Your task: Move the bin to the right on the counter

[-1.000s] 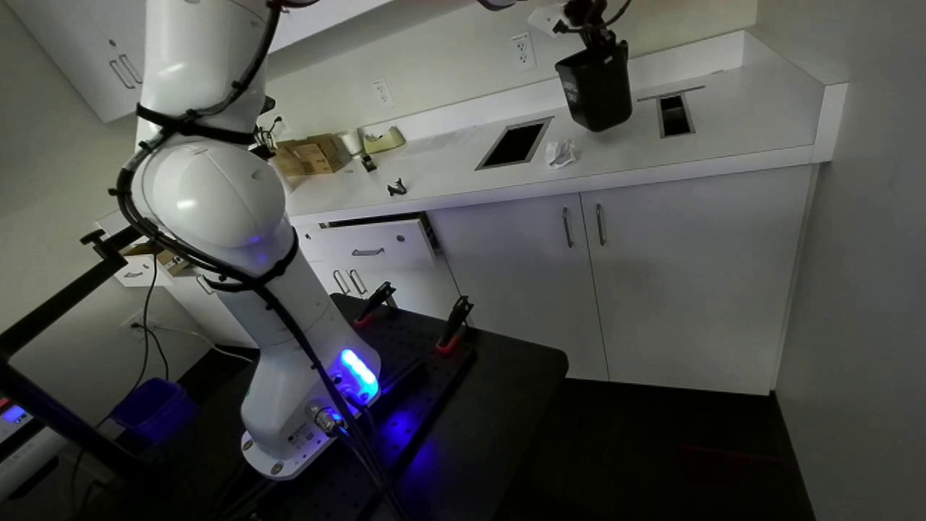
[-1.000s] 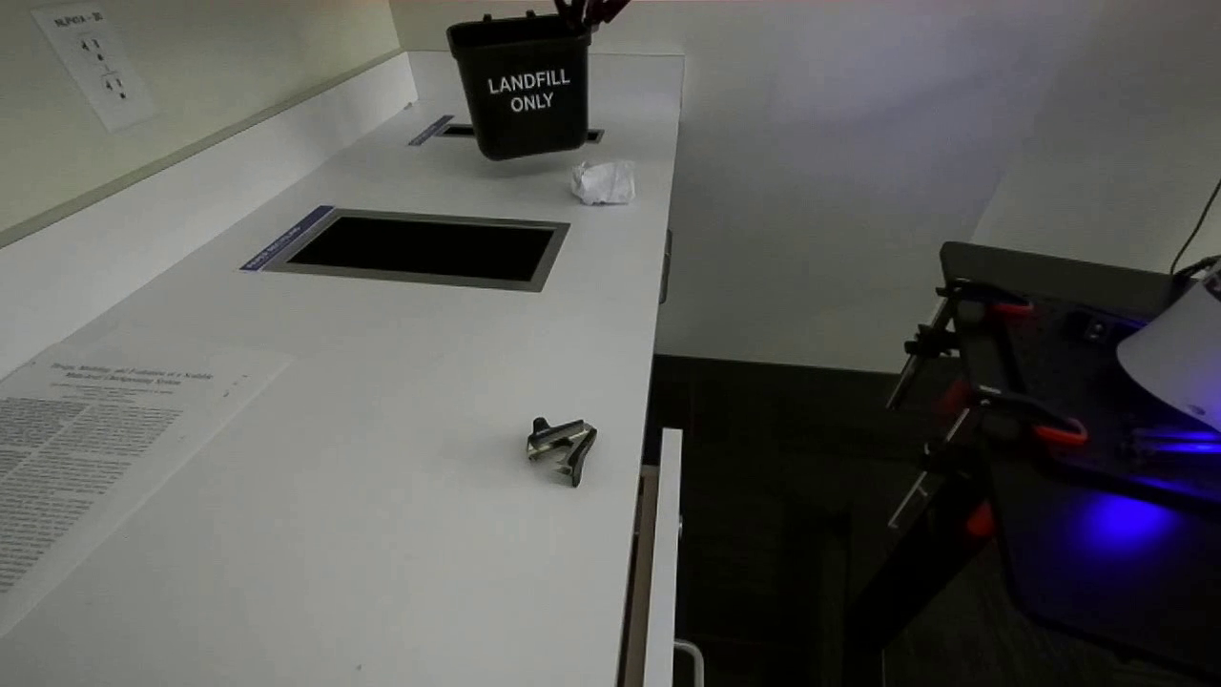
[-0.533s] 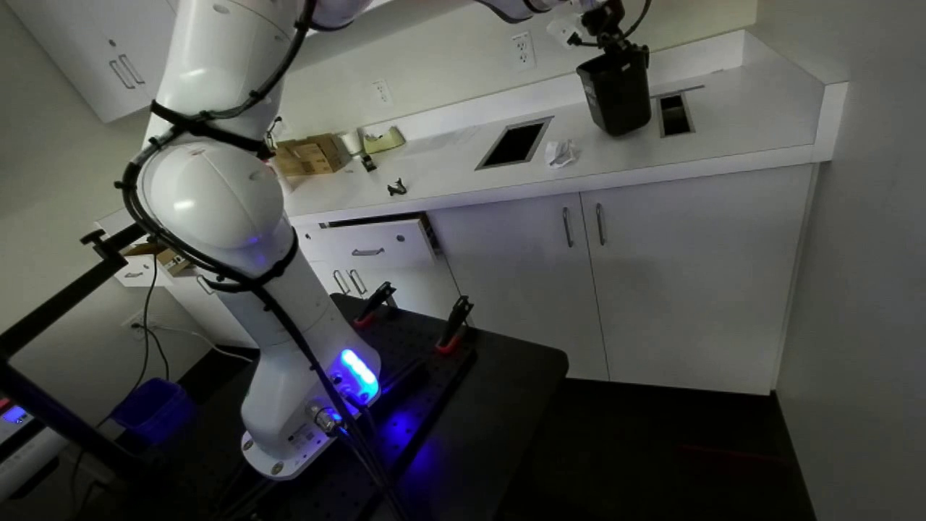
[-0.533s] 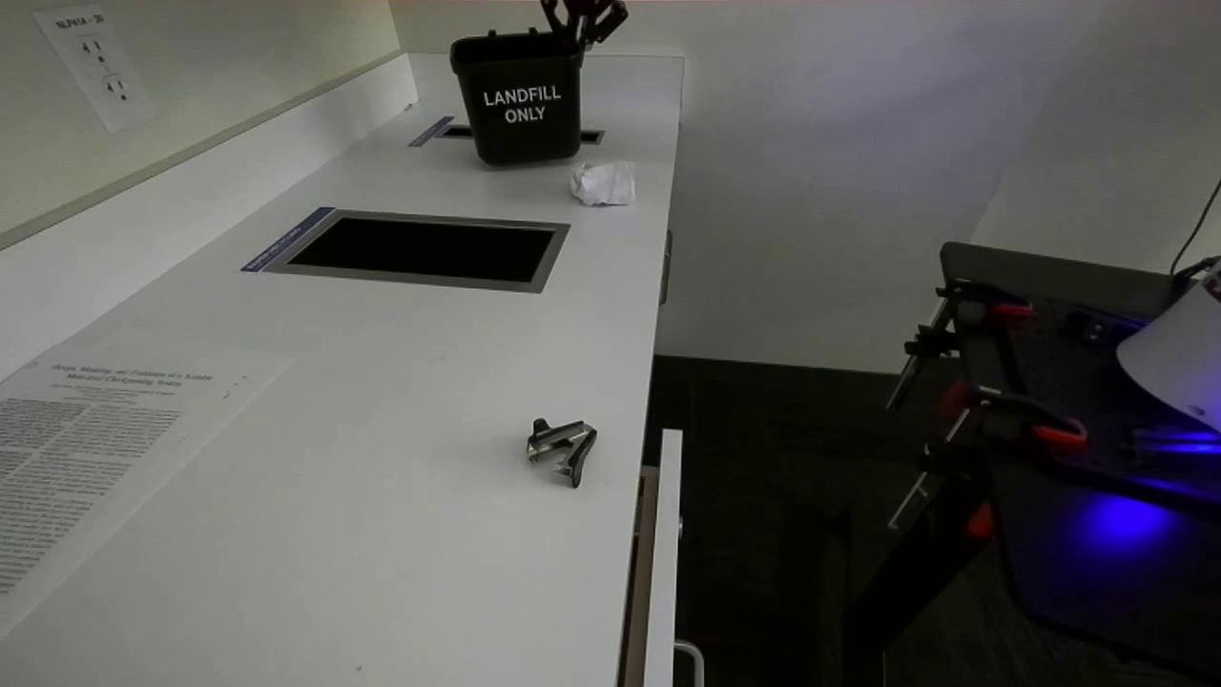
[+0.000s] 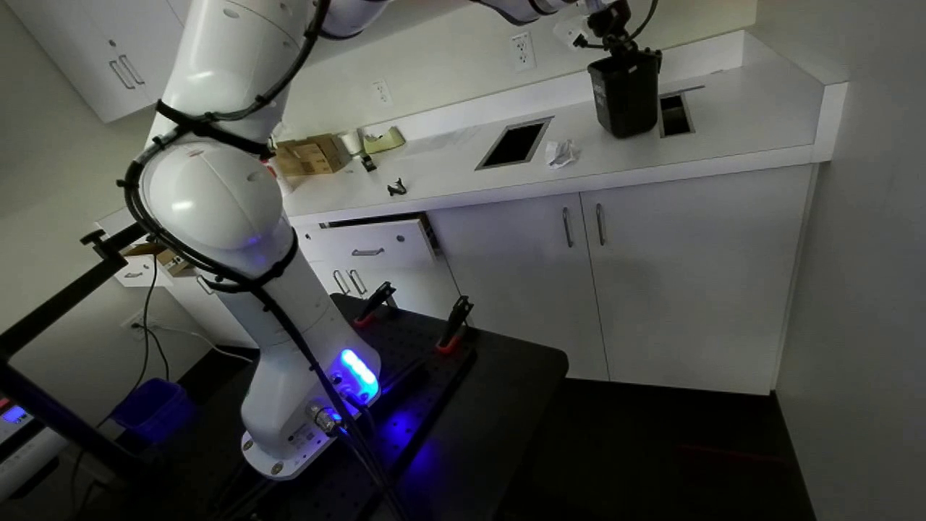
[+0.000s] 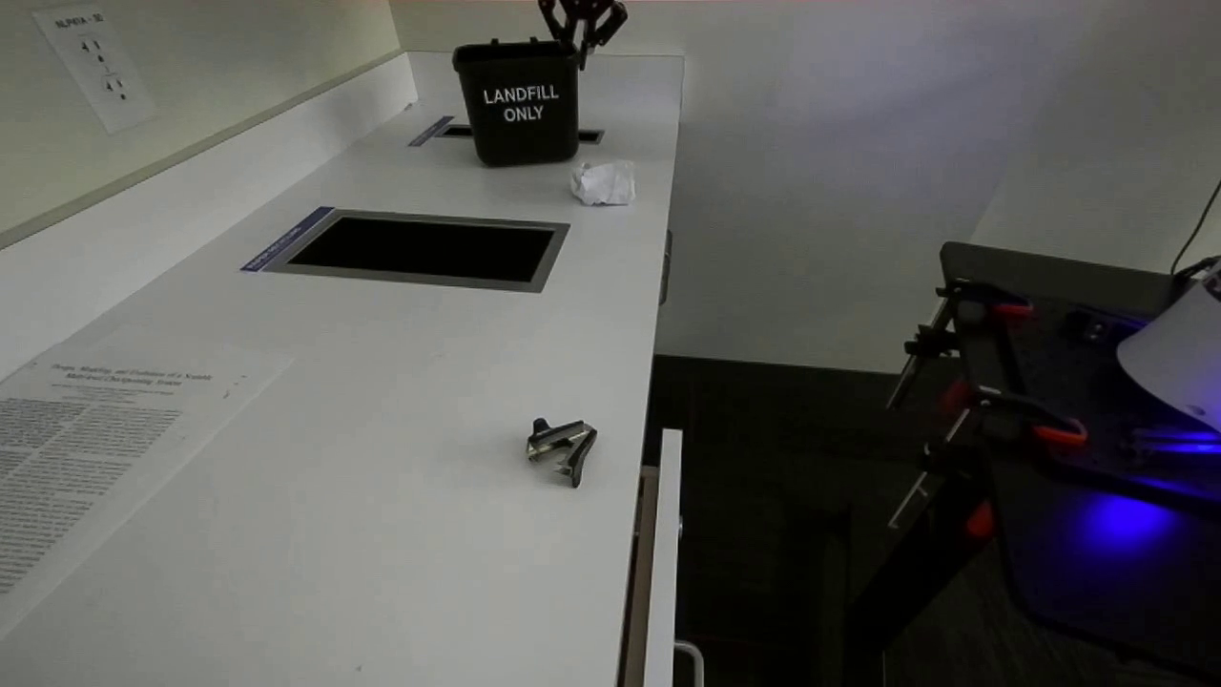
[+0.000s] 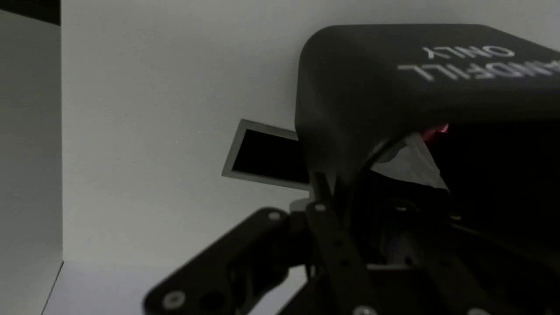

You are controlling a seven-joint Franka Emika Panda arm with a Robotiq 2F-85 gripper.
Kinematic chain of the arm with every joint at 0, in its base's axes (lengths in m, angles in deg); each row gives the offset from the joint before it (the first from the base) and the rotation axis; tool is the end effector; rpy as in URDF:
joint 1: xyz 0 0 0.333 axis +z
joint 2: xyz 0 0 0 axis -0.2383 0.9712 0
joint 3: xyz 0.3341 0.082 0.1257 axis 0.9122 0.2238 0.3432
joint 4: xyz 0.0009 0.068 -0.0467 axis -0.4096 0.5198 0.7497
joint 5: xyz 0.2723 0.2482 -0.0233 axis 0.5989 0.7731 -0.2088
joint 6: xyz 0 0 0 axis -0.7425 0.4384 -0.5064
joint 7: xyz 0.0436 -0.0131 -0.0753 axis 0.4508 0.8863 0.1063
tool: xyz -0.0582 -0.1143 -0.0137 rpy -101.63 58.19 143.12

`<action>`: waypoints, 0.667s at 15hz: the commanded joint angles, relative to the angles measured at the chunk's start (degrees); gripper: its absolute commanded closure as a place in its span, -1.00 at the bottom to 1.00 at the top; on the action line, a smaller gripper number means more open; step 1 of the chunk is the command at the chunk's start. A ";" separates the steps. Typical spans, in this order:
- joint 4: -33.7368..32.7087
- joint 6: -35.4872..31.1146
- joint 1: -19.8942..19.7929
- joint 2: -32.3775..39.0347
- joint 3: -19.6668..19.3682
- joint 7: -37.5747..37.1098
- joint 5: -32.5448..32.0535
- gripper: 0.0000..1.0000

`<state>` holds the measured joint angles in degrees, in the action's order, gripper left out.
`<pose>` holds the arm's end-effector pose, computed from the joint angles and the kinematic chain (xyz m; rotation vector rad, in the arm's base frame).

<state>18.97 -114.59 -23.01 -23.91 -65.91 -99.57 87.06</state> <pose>0.7724 -0.2454 0.3740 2.6923 -1.4789 0.6082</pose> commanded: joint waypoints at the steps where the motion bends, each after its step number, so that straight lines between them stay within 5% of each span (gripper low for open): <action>1: -2.62 2.93 -0.44 0.41 0.21 -0.63 0.51 -0.11; 7: -1.09 3.15 0.28 -2.02 -0.07 -0.87 0.06 -0.98; 10: 3.05 4.64 1.25 -6.90 -0.20 -0.02 -0.33 -1.00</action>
<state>17.68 -113.27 -22.77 -25.01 -65.91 -99.56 87.05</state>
